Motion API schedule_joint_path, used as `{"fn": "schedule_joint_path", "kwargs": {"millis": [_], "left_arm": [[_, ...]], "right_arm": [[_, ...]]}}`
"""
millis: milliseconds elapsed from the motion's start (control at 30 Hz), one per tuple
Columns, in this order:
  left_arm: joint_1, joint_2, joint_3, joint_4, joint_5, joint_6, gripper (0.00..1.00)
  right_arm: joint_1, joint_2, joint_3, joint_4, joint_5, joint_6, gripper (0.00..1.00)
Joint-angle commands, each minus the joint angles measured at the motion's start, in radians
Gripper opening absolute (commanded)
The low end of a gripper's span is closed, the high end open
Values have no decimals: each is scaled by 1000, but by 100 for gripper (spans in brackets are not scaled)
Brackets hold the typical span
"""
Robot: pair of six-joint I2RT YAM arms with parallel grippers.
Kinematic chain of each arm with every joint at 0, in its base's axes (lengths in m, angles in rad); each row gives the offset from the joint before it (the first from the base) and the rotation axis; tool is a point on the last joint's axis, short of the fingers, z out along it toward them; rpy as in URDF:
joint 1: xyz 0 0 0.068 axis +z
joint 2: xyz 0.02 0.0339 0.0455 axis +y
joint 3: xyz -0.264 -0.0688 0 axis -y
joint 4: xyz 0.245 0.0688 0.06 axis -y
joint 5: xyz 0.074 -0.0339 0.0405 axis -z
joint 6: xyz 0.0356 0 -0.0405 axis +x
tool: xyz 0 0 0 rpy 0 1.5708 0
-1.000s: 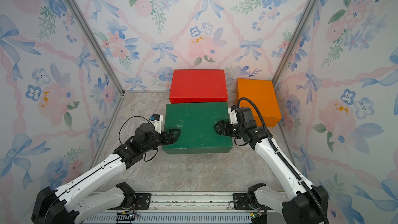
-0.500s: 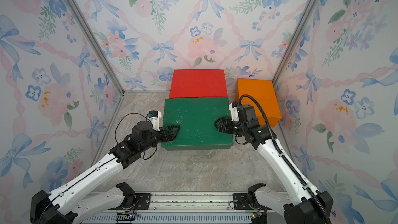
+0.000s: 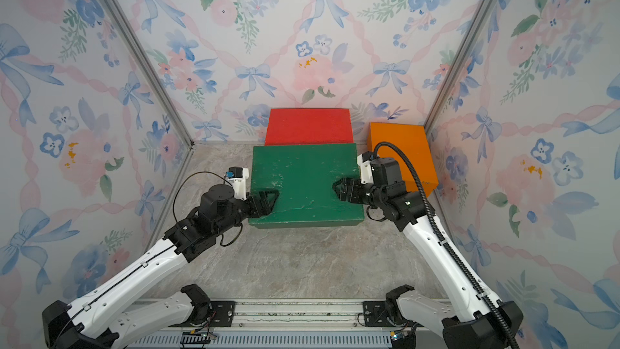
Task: Stack the shoeboxes
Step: Pick up the shoebox from the center of the board.
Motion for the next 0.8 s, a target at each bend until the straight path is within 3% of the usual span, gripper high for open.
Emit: {"fn": "schedule_joint_path", "kwargs": {"millis": [0, 767], "left_arm": [[-71, -5, 92, 205, 261, 32, 90], [-71, 70, 233, 190, 252, 71, 90]], "right_arm": [[94, 16, 31, 33, -207, -26, 87], [97, 43, 131, 40, -201, -31, 86]]}}
